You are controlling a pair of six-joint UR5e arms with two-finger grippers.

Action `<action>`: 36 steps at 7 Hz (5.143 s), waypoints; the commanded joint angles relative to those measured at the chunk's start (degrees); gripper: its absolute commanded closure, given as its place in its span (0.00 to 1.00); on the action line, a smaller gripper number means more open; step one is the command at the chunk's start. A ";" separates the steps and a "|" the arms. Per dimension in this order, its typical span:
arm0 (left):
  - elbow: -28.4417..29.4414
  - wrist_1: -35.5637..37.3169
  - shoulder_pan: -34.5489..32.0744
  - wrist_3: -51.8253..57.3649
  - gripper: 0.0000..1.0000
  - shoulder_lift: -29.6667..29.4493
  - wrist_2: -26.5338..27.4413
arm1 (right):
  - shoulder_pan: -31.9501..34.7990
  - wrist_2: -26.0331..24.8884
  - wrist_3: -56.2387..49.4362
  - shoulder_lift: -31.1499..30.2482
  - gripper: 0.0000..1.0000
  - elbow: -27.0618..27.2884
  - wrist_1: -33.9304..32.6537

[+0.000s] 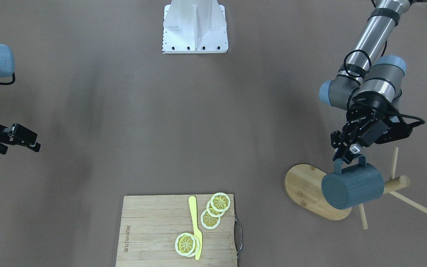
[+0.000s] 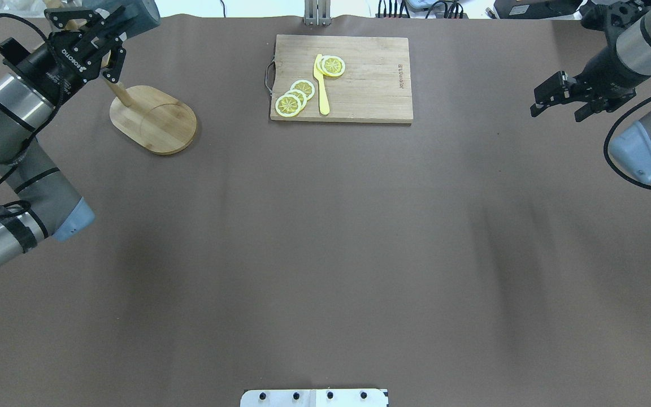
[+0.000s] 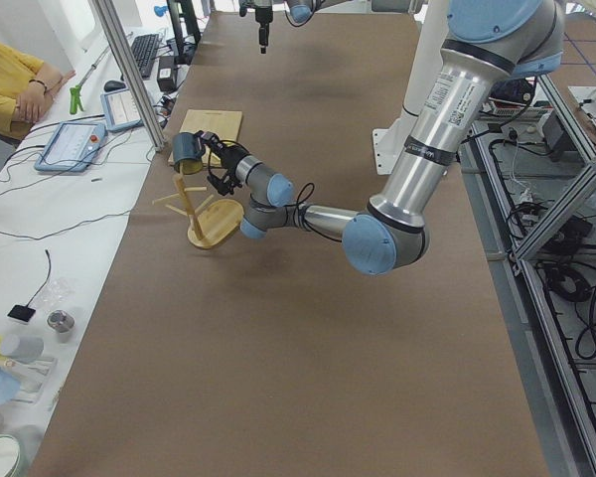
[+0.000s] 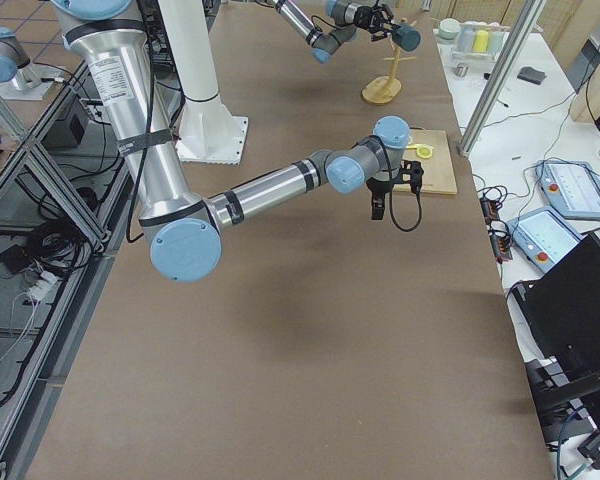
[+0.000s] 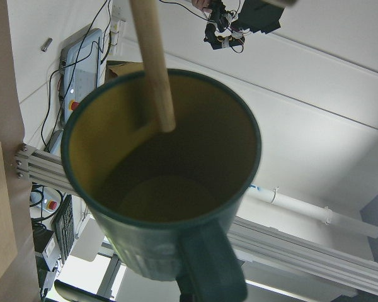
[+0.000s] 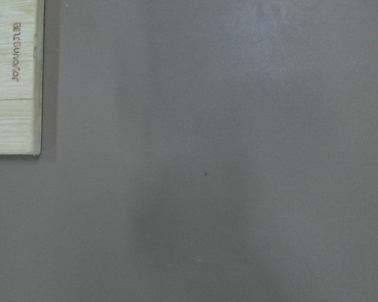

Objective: Hang cup on storage rack

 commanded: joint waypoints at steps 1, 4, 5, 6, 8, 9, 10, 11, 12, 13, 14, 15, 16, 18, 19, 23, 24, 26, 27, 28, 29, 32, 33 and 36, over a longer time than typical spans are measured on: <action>1.51 -2.40 -0.03 -1.40 1.00 1.85 -0.07 | 0.00 -0.03 0.06 -0.09 0.00 0.62 -0.03; 2.22 -2.50 0.05 -2.38 1.00 2.30 -0.07 | 0.00 -0.03 0.06 0.00 0.00 0.54 -0.03; 2.30 -2.41 0.05 -2.03 0.55 2.30 -0.07 | 0.00 -0.03 0.06 0.00 0.00 0.54 -0.03; 2.39 -2.41 0.05 -1.76 0.02 2.30 -0.07 | -0.09 -0.03 0.24 0.09 0.00 0.62 -0.03; 1.43 -2.41 -0.03 -1.58 0.02 2.30 -0.16 | -0.09 0.06 0.24 0.09 0.00 0.63 -0.03; -0.40 -2.50 -0.12 -1.41 0.02 4.30 -0.42 | -0.09 0.06 0.24 0.09 0.00 0.63 -0.03; -3.46 -2.59 -0.30 1.81 0.02 8.23 -2.94 | -0.09 0.06 0.24 0.09 0.00 0.54 -0.03; -5.67 -2.59 -1.08 4.71 0.02 11.06 -5.58 | -0.09 0.06 0.24 0.09 0.00 0.45 -0.03; -6.30 -2.59 -1.35 7.44 0.02 12.83 -5.69 | -0.09 0.06 0.15 0.09 0.00 0.36 -0.03; -6.31 -2.59 -1.44 15.47 0.02 14.58 -6.74 | -0.09 0.06 0.15 -0.09 0.00 0.45 -0.03; -6.31 -2.33 -2.14 27.04 0.02 15.73 -9.97 | 0.08 -0.11 -0.02 0.00 0.00 0.62 0.06; -6.31 -1.02 -3.28 36.38 0.02 17.05 -10.70 | 1.74 -1.33 -0.55 -0.09 0.00 0.89 0.67; -6.40 2.39 -6.77 45.00 0.02 18.28 -11.05 | 3.15 -2.56 -0.72 -0.17 0.00 1.41 0.67; -7.00 11.24 -13.53 70.51 0.02 21.61 -17.60 | 3.78 -5.11 -0.73 -0.44 0.00 1.15 0.67; -8.32 17.74 -15.57 79.54 0.02 23.28 -18.87 | 3.78 -7.21 -0.90 -0.53 0.00 0.63 0.67; -8.42 42.53 -25.85 116.32 0.02 28.32 -23.14 | 10.78 -8.38 -15.44 -0.35 0.00 -6.90 0.50; -8.50 49.98 -31.01 118.10 0.02 27.27 -31.02 | 13.07 -8.03 -20.63 -0.53 0.00 -9.46 0.41; -12.86 71.83 -36.23 126.79 0.02 23.92 -41.95 | 16.77 -6.28 -28.82 -1.49 0.00 -14.21 0.06; -18.47 83.25 -36.25 127.00 0.02 23.92 -43.73 | 18.18 -5.49 -32.77 -3.58 0.00 -15.36 0.06; -24.88 96.07 -36.25 127.09 0.02 23.92 -48.10 | 19.41 -4.52 -35.42 -5.78 0.00 -15.46 0.06; -30.77 106.64 -36.25 127.09 0.02 24.44 -50.67 | 19.77 -4.16 -35.97 -7.02 0.00 -15.37 -0.03; -34.27 106.44 -35.89 127.44 0.02 30.94 -51.66 | 20.65 -1.98 -37.20 -10.10 0.00 -15.11 0.23; -34.26 106.22 -35.89 127.61 0.02 31.38 -51.84 | 20.65 -0.66 -37.20 -10.02 0.00 -15.02 0.23; -30.75 106.04 -35.63 128.05 0.02 30.69 -53.68 | 21.00 -0.03 -37.20 -9.84 0.00 -14.58 0.15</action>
